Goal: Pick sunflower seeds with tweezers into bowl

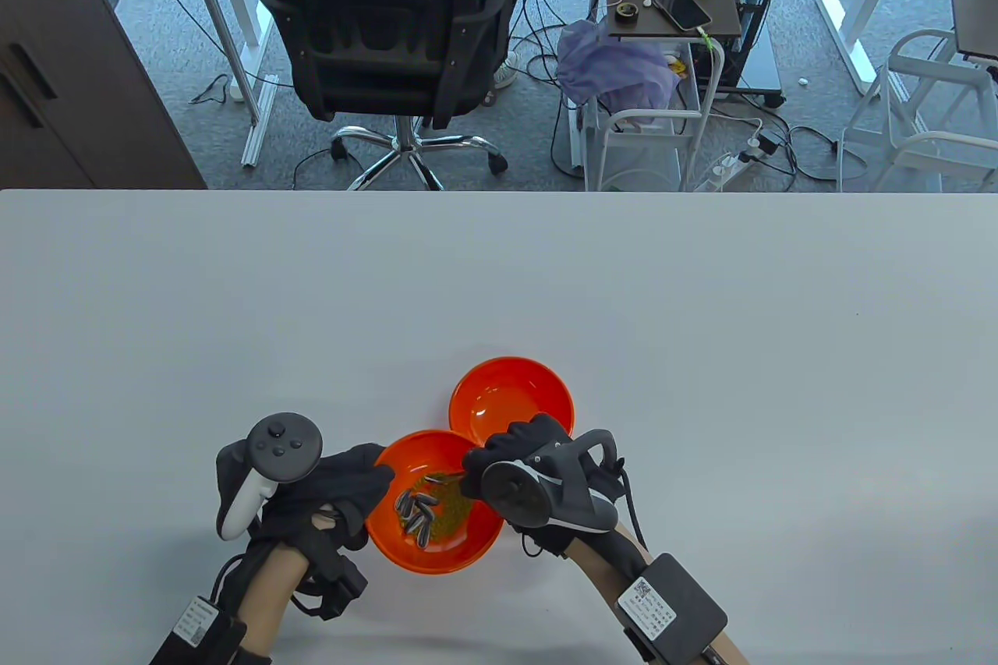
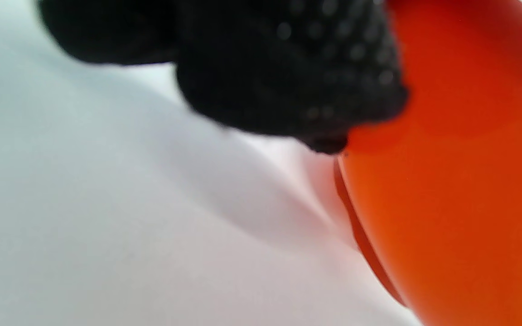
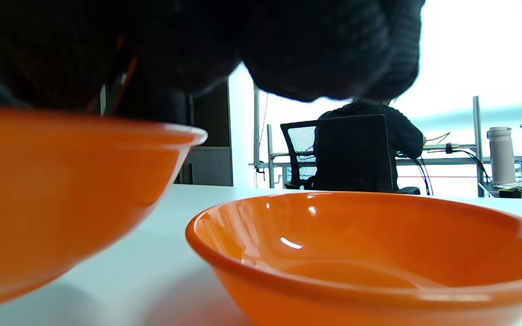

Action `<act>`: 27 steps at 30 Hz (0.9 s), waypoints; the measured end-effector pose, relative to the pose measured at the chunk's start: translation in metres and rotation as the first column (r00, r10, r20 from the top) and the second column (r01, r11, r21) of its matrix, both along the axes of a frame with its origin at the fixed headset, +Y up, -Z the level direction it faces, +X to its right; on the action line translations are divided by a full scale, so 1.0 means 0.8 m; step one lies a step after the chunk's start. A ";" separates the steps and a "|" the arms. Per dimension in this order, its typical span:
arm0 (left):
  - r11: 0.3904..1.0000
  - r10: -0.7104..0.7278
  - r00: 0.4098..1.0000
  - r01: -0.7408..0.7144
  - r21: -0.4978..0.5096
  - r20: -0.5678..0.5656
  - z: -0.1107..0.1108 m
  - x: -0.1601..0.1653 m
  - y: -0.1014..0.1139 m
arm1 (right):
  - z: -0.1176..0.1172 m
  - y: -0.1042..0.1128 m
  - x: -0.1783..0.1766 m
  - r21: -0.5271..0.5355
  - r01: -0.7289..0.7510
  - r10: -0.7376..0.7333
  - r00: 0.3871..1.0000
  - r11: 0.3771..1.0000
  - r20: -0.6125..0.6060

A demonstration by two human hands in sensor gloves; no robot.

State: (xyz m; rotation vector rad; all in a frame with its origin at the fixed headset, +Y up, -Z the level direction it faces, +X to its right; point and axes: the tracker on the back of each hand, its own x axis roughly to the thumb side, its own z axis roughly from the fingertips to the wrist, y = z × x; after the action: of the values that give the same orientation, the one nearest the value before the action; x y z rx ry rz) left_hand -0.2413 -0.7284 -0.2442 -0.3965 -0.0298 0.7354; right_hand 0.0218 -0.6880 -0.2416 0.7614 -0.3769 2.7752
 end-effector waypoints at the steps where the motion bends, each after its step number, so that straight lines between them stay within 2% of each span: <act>1: 1.000 -0.001 1.000 0.001 -0.002 0.000 0.000 0.000 0.000 | -0.002 0.003 0.004 -0.001 0.018 -0.018 1.000 1.000 0.013; 8: 1.000 -0.005 1.000 0.005 -0.004 -0.005 0.000 -0.001 0.000 | -0.015 0.018 0.042 0.090 0.121 -0.137 0.970 0.989 0.200; 14: 1.000 -0.012 1.000 0.012 0.001 -0.017 0.000 -0.002 0.001 | -0.038 -0.004 0.079 0.030 0.084 -0.089 0.926 0.996 0.368; 20: 1.000 -0.009 1.000 0.009 0.005 -0.027 -0.001 -0.003 0.001 | -0.052 -0.029 0.096 -0.050 0.012 0.011 0.906 0.999 0.423; 25: 1.000 -0.014 1.000 0.014 0.002 -0.025 -0.001 -0.003 0.000 | -0.055 -0.038 0.098 -0.088 -0.013 0.052 0.885 0.996 0.462; 27: 1.000 -0.015 1.000 0.015 0.004 -0.026 -0.001 -0.004 0.001 | -0.054 -0.036 0.098 -0.072 -0.001 0.035 0.880 0.997 0.475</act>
State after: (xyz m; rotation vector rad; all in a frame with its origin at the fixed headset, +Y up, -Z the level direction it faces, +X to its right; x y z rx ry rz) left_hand -0.2442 -0.7278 -0.2452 -0.3831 -0.0034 0.7261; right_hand 0.0999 -0.7172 -0.2851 0.0493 -0.3548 2.9510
